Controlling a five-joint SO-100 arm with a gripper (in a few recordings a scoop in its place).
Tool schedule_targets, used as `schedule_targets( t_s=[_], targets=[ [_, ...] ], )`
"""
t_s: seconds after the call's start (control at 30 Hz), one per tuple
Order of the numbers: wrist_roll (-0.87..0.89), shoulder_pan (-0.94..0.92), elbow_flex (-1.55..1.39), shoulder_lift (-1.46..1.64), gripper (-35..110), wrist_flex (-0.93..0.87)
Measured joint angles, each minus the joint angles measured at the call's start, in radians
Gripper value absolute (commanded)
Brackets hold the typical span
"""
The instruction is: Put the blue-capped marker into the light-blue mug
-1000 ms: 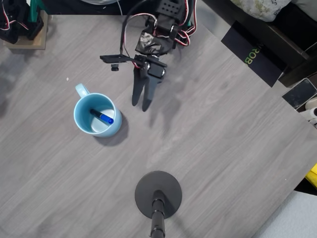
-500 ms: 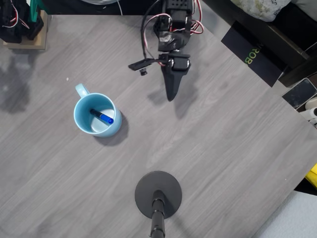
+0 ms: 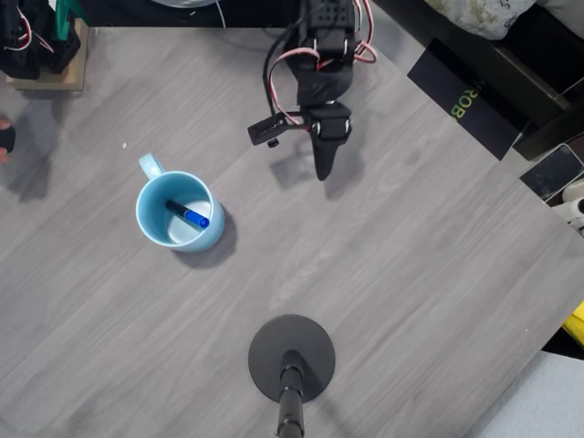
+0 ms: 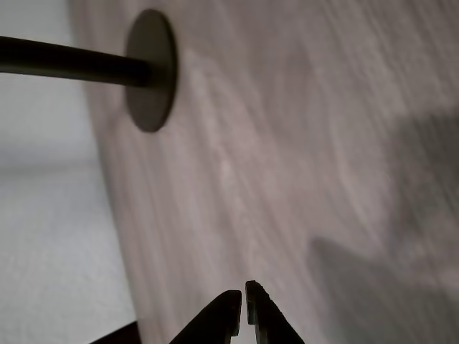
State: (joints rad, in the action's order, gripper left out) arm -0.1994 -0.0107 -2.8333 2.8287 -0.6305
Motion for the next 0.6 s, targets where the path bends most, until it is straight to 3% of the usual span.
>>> schedule_targets(
  t_s=[0.2,0.33,0.6],
  targets=[
    [0.054,-0.032,-0.031,-0.051,0,0.014],
    [0.057,-0.021,-0.133,0.060,0,-0.008],
    [0.094,0.046,-0.259,0.462,0,-0.213]
  ],
)
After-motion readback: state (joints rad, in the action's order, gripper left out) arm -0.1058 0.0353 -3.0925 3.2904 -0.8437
